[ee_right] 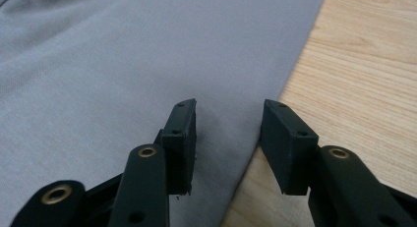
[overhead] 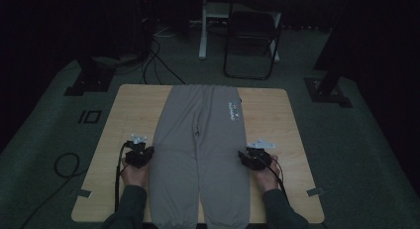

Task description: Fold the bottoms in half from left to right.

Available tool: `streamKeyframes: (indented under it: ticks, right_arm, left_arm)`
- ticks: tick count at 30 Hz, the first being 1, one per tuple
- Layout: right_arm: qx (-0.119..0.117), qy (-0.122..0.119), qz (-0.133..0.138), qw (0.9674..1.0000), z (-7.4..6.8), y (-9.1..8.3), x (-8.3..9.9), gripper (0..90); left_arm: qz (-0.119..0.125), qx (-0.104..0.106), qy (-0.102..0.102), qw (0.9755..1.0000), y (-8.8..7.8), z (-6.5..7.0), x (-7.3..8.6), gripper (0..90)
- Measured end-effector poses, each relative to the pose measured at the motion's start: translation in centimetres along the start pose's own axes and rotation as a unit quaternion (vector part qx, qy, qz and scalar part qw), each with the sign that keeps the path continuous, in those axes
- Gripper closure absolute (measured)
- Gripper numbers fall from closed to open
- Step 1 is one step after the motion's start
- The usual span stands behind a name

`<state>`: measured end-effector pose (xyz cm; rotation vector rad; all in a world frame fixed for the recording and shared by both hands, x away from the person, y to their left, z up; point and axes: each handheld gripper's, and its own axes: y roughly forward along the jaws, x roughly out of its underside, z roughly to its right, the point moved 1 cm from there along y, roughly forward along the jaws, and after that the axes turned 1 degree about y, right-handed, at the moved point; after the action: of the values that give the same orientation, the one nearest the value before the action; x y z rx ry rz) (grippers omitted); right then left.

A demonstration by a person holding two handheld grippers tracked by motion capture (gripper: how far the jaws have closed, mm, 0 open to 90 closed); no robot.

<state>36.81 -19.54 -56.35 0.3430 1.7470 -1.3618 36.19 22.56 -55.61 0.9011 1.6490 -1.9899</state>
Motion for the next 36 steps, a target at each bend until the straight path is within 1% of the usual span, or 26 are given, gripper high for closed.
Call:
streamKeyframes:
  ticks: [2,3,6,8,9,10,11,12,13,16,18,22,23,25,26,27,28,29,30,31,32,33,34,35,36]
  right_arm:
    - [0.000,-0.001,0.000,1.0000,0.0,0.0,0.0,57.9]
    - [-0.001,-0.002,0.000,1.0000,-0.1,-0.2,0.2,58.4]
    - [-0.002,-0.002,0.000,1.0000,-0.2,-0.3,0.3,58.5]
    - [-0.003,-0.002,-0.001,1.0000,-0.2,-0.4,0.3,58.5]
    - [-0.003,-0.002,-0.001,1.0000,-0.2,-0.4,0.3,58.5]
    - [-0.004,-0.002,0.000,1.0000,-0.2,-0.3,0.3,58.5]
    - [-0.004,-0.002,0.000,1.0000,-0.2,-0.3,0.3,58.5]
    - [-0.004,-0.003,0.000,1.0000,-0.2,-0.3,0.3,58.5]
    - [-0.004,-0.003,0.000,1.0000,-0.2,-0.3,0.3,58.5]
    - [-0.004,-0.003,0.000,1.0000,-0.2,-0.3,0.3,58.5]
    - [-0.004,-0.003,0.000,1.0000,-0.2,-0.3,0.3,58.5]
    - [-0.004,-0.003,-0.001,1.0000,-0.2,-0.3,0.3,58.5]
    - [-0.005,-0.003,0.000,1.0000,-0.2,-0.3,0.3,58.5]
    - [-0.005,-0.004,0.000,1.0000,-0.2,-0.3,0.3,58.5]
    - [-0.005,-0.004,0.000,1.0000,-0.2,-0.3,0.3,58.5]
    - [-0.006,-0.003,0.000,1.0000,-0.2,-0.3,0.3,58.5]
    - [-0.006,-0.005,0.000,1.0000,-0.1,-0.3,0.3,58.5]
    - [-0.006,-0.004,0.000,1.0000,-0.1,-0.3,0.3,58.5]
    - [-0.005,-0.005,0.000,1.0000,-0.1,-0.3,0.3,58.5]
    - [-0.005,-0.004,0.000,1.0000,-0.2,-0.3,0.3,58.5]
    - [-0.005,-0.005,0.000,1.0000,-0.2,-0.3,0.3,58.5]
    - [-0.005,-0.005,0.000,1.0000,-0.2,-0.3,0.3,58.5]
    - [-0.005,-0.004,0.000,1.0000,-0.1,-0.3,0.3,58.5]
    - [-0.006,-0.004,0.000,1.0000,-0.1,-0.3,0.3,58.5]
    - [-0.006,-0.004,0.000,1.0000,-0.1,-0.3,0.3,58.5]
  left_arm:
    - [0.000,0.003,-0.003,1.0000,-0.1,-0.2,0.1,88.1]
    - [-0.001,0.002,-0.006,1.0000,-0.2,-0.6,0.1,88.4]
    - [-0.002,0.006,-0.013,0.9999,-0.2,-0.7,0.1,89.1]
    - [-0.001,0.022,-0.023,0.9995,-0.1,-0.9,0.0,89.3]
    - [-0.001,0.022,-0.023,0.9995,-0.1,-0.9,0.0,89.4]
    - [0.004,0.035,-0.032,0.9989,-0.2,-0.9,-0.2,89.4]
    - [0.012,0.044,-0.034,0.9984,-0.3,-0.8,-0.4,89.4]
    - [0.012,0.044,-0.034,0.9984,-0.3,-0.8,-0.4,89.4]
    - [0.026,0.057,-0.021,0.9978,-0.9,-0.3,-1.1,89.4]
    - [0.046,0.078,0.005,0.9959,-1.7,1.2,-2.5,89.4]
    - [0.055,0.089,0.021,0.9943,-2.1,2.5,-3.6,89.4]
    - [0.061,0.113,0.051,0.9905,-2.1,5.4,-5.7,89.4]
    - [0.061,0.118,0.058,0.9894,-2.0,6.2,-6.1,89.4]
    - [0.058,0.130,0.079,0.9867,-1.6,8.1,-6.9,89.4]
    - [0.058,0.130,0.079,0.9867,-1.6,8.1,-6.9,89.4]
    - [0.054,0.142,0.107,0.9826,-1.1,10.1,-7.7,89.4]
    - [0.051,0.144,0.122,0.9807,-0.7,11.2,-8.1,89.4]
    - [0.045,0.150,0.131,0.9789,-0.3,12.3,-8.6,89.4]
    - [0.041,0.162,0.135,0.9766,-0.1,13.5,-9.1,89.4]
    - [0.039,0.174,0.141,0.9738,0.0,14.7,-9.6,89.5]
    - [0.042,0.186,0.150,0.9702,-0.1,16.0,-10.0,89.5]
    - [0.042,0.186,0.150,0.9702,-0.1,16.0,-10.0,89.5]
    - [0.055,0.210,0.173,0.9606,-0.7,18.7,-10.7,89.5]
    - [0.055,0.210,0.173,0.9606,-0.7,18.7,-10.7,89.6]
    - [0.062,0.226,0.181,0.9552,-0.8,20.2,-11.0,89.6]
